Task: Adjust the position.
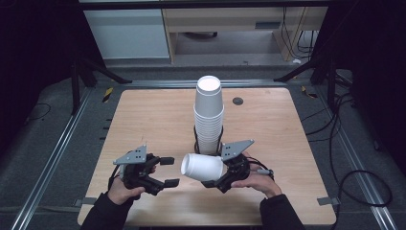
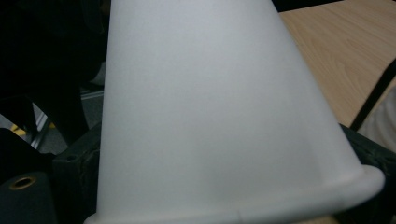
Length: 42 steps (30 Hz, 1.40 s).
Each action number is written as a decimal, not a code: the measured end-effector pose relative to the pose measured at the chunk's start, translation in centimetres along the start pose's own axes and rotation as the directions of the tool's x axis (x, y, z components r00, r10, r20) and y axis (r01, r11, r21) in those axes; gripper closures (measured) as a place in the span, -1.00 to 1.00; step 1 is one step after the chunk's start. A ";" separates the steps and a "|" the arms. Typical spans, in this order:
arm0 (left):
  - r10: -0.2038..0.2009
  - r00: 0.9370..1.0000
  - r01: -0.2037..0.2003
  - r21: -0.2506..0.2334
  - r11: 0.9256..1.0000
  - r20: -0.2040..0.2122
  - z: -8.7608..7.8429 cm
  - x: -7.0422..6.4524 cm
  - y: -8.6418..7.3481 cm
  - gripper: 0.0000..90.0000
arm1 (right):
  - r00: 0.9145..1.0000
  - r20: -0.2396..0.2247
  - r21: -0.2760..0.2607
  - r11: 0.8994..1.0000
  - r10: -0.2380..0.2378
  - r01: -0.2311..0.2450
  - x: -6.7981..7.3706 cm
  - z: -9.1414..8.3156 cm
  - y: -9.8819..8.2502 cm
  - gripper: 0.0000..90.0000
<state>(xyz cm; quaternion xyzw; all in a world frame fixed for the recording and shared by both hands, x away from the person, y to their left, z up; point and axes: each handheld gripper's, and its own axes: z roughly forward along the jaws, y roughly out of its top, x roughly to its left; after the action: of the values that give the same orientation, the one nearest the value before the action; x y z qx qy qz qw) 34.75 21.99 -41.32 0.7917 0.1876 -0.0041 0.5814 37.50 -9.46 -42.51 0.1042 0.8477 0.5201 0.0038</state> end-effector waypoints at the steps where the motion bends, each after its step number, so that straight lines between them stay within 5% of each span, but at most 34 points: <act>1: 0.000 1.000 0.001 0.028 1.000 -0.013 0.1 0.2 -0.2 -0.63 | 1.000 0.021 0.019 1.000 -0.011 0.011 -0.2 -0.4 0.1 -0.82; 7: -0.004 0.999 0.008 0.133 0.991 -0.032 0.7 0.8 -0.9 -0.64 | 0.995 0.065 0.113 0.991 -0.073 0.066 -0.5 -0.9 1.0 -0.82; 14: 0.002 0.999 0.005 0.171 0.985 -0.040 1.1 1.0 -1.2 -0.65 | 0.990 0.067 0.205 0.973 -0.125 0.109 -0.7 -0.6 2.3 -0.82; 18: 0.020 0.999 -0.010 0.197 0.980 -0.050 1.4 0.9 -1.2 -0.65 | 0.984 0.059 0.282 0.949 -0.166 0.143 -0.6 0.1 2.9 -0.82; 19: 0.024 0.999 -0.014 0.206 0.978 -0.047 1.6 0.7 -1.3 -0.64 | 0.981 0.050 0.315 0.935 -0.187 0.162 -0.5 0.6 3.2 -0.82; 26: 0.049 0.998 -0.035 0.244 0.969 -0.050 2.2 0.4 -1.4 -0.66 | 0.975 0.014 0.385 0.901 -0.223 0.200 -0.2 2.1 3.9 -0.82; 27: 0.048 0.998 -0.035 0.246 0.969 -0.048 2.3 0.3 -1.4 -0.67 | 0.971 0.003 0.410 0.886 -0.239 0.217 -0.1 2.6 4.1 -0.82; 28: 0.048 0.998 -0.035 0.252 0.967 -0.048 2.3 0.3 -1.4 -0.67 | 0.971 0.003 0.410 0.886 -0.239 0.217 -0.1 2.6 4.1 -0.82; 38: 0.063 0.997 -0.049 0.280 0.959 -0.040 2.8 0.0 -1.5 -0.68 | 0.947 -0.087 0.505 0.806 -0.310 0.310 1.1 5.8 4.4 -0.82; 42: 0.058 0.998 -0.045 0.288 0.957 -0.035 2.9 0.0 -1.5 -0.67 | 0.943 -0.110 0.503 0.801 -0.314 0.325 1.4 6.5 4.5 -0.82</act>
<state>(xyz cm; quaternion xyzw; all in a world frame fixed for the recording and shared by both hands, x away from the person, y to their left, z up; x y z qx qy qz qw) 34.89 19.74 -43.67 0.8722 0.1770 0.0011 0.4561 37.70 -1.54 -41.36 -0.0483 0.9608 0.2675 0.0546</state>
